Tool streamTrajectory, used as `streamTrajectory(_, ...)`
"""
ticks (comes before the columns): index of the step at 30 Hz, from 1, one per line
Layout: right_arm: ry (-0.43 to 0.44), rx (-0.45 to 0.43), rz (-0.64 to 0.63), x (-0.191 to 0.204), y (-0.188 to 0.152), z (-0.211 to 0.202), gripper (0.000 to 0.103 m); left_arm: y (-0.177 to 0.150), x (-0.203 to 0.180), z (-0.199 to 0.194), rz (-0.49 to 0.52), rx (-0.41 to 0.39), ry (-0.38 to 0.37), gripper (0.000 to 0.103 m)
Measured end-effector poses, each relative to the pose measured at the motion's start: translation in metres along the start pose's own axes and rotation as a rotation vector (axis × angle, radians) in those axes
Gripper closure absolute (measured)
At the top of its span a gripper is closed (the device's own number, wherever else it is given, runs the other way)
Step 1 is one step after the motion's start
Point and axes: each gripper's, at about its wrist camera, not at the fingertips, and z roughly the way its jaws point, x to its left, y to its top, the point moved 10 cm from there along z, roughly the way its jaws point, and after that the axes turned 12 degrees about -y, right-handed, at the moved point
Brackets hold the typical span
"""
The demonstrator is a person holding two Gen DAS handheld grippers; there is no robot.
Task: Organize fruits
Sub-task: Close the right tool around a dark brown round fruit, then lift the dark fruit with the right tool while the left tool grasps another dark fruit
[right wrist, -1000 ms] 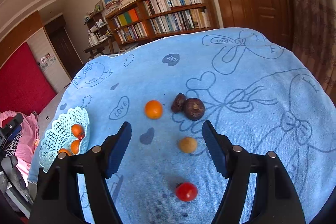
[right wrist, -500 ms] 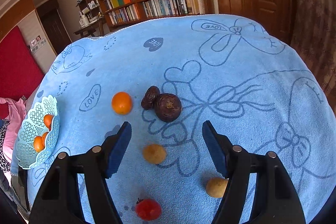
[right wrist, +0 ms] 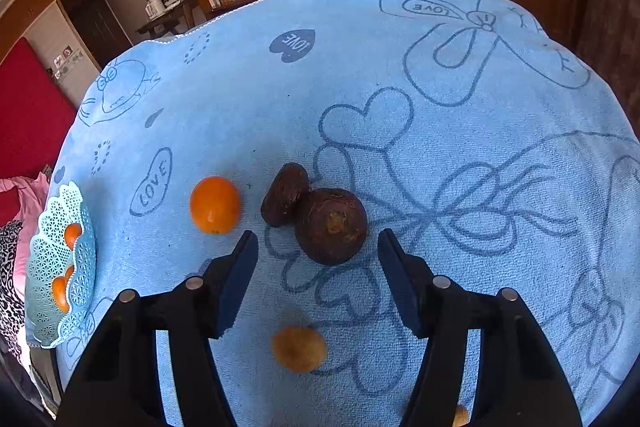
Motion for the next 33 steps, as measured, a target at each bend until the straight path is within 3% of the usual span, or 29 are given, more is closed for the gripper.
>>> streamTrajectory(8,0.003,0.027,0.014,-0.008,0.0,0.013,0.062,-0.006,-0.001,0.011,-0.004,0.026,0.001,0.003)
streamTrajectory(22,-0.004,-0.079,0.064,-0.052,-0.005,-0.03,0.063,-0.018,-0.054,0.057,0.053,0.107,-0.061,0.003)
streamTrajectory(33,-0.008,-0.145,0.101,-0.091,-0.019,-0.053,0.063,-0.022,-0.13,0.115,0.227,0.172,-0.115,0.003)
